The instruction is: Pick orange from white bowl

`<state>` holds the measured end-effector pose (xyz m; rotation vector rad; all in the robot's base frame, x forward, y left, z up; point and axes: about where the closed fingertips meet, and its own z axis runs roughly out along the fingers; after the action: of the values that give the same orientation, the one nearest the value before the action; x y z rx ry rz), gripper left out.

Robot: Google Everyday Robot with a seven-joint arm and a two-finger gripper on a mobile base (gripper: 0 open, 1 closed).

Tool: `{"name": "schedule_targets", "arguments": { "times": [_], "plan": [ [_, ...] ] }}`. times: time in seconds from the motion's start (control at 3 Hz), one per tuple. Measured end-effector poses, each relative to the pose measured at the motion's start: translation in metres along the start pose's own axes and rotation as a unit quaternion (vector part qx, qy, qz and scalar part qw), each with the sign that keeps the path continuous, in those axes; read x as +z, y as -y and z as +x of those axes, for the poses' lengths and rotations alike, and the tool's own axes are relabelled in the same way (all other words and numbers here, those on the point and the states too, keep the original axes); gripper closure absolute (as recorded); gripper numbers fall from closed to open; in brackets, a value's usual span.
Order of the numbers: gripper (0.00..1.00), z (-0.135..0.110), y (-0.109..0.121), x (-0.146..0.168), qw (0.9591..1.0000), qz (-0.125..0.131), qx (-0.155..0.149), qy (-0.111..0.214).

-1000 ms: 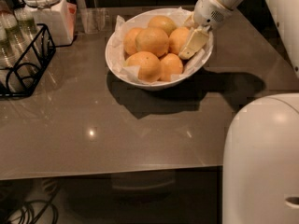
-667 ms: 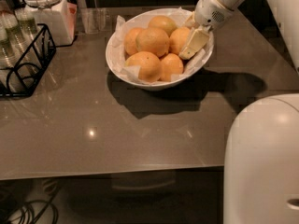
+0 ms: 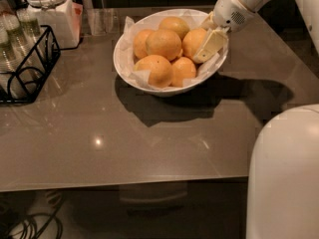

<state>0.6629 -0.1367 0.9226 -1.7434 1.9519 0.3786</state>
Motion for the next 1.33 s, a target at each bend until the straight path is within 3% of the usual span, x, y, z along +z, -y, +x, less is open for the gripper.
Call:
{"name": "schedule_targets", "arguments": {
  "times": [0.33,0.67,1.0,1.33],
  "plan": [
    [1.0,-0.016,-0.003,-0.037,0.9972,0.04,0.0,0.063],
    [1.0,-0.035,-0.012,-0.075,0.9886,0.074,-0.012,0.131],
    [1.0,-0.049,-0.03,-0.113,0.9794,0.101,-0.028,0.173],
    [1.0,-0.05,-0.054,-0.14,0.9713,0.122,-0.025,0.203]
  ]
}}
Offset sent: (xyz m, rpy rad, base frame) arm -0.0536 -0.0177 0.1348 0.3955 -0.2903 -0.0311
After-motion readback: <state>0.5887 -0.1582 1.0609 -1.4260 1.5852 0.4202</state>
